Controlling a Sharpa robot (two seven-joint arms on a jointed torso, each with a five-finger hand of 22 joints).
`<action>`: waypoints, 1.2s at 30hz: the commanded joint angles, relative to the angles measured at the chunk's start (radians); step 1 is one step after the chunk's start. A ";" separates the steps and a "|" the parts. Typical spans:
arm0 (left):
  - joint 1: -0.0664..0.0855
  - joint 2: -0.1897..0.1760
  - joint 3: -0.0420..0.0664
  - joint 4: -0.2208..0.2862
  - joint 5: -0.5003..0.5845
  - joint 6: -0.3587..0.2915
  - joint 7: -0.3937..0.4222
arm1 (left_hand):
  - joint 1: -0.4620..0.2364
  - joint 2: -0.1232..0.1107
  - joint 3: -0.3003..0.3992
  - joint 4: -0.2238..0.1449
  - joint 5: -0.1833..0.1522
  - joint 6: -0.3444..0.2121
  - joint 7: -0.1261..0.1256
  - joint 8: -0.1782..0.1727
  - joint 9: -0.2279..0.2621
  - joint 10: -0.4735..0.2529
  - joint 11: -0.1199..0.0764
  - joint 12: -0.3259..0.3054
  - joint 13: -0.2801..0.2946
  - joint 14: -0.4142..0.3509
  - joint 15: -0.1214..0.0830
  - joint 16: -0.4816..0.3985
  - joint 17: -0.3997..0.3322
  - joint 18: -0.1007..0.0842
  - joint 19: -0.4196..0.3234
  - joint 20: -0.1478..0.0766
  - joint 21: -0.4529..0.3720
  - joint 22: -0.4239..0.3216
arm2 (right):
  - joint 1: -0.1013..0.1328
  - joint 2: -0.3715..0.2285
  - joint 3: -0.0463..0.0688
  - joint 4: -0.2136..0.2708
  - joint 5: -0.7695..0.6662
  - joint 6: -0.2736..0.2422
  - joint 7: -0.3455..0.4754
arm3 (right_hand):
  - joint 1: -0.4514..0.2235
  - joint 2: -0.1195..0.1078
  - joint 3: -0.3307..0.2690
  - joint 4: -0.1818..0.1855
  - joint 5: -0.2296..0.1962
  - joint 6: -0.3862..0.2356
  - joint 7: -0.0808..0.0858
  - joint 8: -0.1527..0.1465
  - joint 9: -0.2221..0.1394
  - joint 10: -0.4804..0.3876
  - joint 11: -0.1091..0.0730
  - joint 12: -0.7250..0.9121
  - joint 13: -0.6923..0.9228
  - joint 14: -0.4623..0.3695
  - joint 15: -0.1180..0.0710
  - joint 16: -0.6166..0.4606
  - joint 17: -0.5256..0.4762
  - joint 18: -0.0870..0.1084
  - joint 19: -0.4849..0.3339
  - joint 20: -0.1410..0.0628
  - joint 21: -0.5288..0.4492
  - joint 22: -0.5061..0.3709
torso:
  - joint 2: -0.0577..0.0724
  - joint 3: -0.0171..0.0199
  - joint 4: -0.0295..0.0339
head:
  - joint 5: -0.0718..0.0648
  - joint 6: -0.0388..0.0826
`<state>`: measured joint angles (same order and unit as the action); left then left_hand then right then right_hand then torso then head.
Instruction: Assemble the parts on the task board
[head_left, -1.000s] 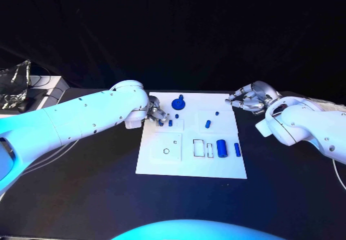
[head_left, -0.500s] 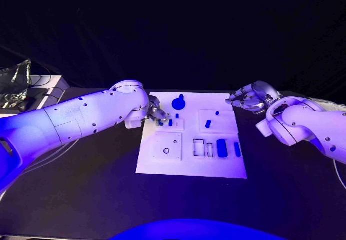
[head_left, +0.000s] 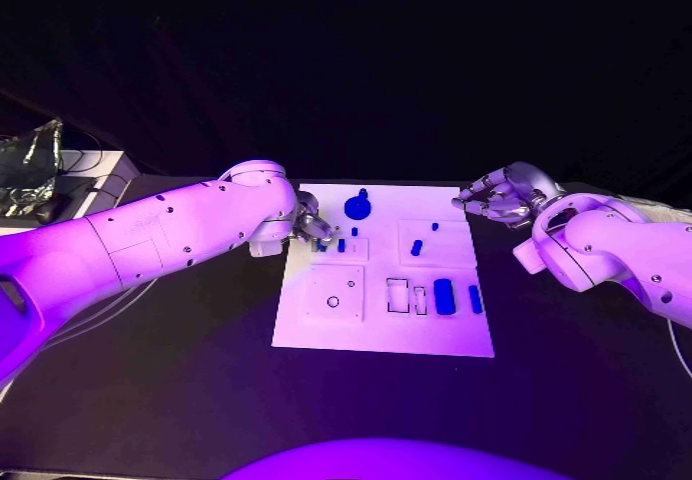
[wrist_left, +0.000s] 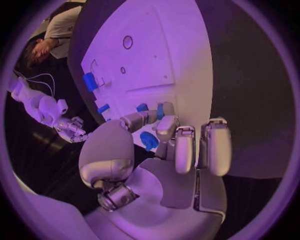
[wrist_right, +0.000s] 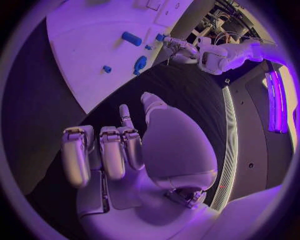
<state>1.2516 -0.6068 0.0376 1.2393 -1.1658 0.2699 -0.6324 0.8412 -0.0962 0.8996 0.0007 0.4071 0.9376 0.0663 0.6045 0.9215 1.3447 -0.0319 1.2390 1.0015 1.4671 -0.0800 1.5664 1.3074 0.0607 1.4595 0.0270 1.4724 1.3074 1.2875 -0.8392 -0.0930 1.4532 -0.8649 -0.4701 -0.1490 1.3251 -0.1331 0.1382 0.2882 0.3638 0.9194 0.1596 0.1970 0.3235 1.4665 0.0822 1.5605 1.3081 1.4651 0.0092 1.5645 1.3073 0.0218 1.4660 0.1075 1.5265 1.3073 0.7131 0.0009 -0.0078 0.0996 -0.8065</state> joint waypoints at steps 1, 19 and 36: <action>-0.007 0.001 -0.004 -0.002 -0.019 0.027 -0.011 | 0.026 0.020 0.098 -0.096 0.003 0.032 -0.030 0.005 0.001 0.001 -0.004 0.004 0.000 0.104 -0.007 0.004 0.263 -0.020 0.008 0.000 0.004 0.127 | 0.000 0.000 0.000 0.001 -0.002 0.006 0.011 | 0.005 -0.006 0.005 -0.001 0.003 -0.007 -0.003 0.005 0.001 0.097 -0.008 0.002 0.256 0.098 -0.009 -0.004 0.233 -0.008 0.081 -0.005 -0.006 0.224 | 0.000 0.0001 -0.0004 | 0.001 -0.002; -0.012 0.008 -0.004 -0.004 -0.002 0.042 -0.011 | 0.026 0.008 0.082 -0.088 -0.004 0.039 -0.031 0.002 0.001 0.010 -0.003 0.008 0.011 0.104 -0.007 0.004 0.263 -0.020 0.007 0.000 0.003 0.126 | -0.001 0.001 0.000 -0.001 -0.002 0.007 0.012 | 0.005 -0.006 0.005 -0.001 0.003 -0.007 -0.003 0.005 0.001 0.097 -0.008 0.002 0.256 0.098 -0.009 -0.004 0.233 -0.008 0.081 -0.005 -0.006 0.224 | 0.000 0.0010 0.0002 | -0.002 -0.008; -0.014 0.013 -0.004 -0.011 0.018 0.032 -0.004 | 0.016 -0.028 -0.036 -0.004 -0.026 0.057 -0.040 -0.017 0.004 0.025 -0.009 0.007 0.034 0.104 -0.010 0.004 0.263 -0.021 0.010 -0.003 0.003 0.128 | -0.002 0.002 0.000 -0.002 -0.002 0.007 0.013 | 0.000 -0.009 0.009 0.000 0.006 -0.008 -0.003 0.006 0.003 0.097 -0.008 0.002 0.256 0.098 -0.009 -0.004 0.232 -0.008 0.081 -0.005 -0.006 0.224 | 0.000 0.0006 -0.0003 | -0.002 -0.008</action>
<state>1.2489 -0.5977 0.0402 1.2298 -1.1660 0.2763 -0.6342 0.8568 -0.1119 0.8739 -0.0065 0.3838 0.9576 0.0601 0.5924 0.9250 1.3625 -0.0361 1.2460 1.0350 1.4631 -0.0838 1.5664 1.3074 0.0448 1.4595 0.0270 1.4724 1.3074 1.2862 -0.8380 -0.0930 1.4512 -0.8641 -0.4700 -0.1481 1.3251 -0.1331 0.1410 0.2853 0.3637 0.9158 0.1559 0.1970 0.3258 1.4665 0.0822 1.5605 1.3075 1.4651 0.0092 1.5645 1.3073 0.0217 1.4660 0.1075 1.5265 1.3079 0.7126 0.0017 -0.0079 0.0979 -0.8155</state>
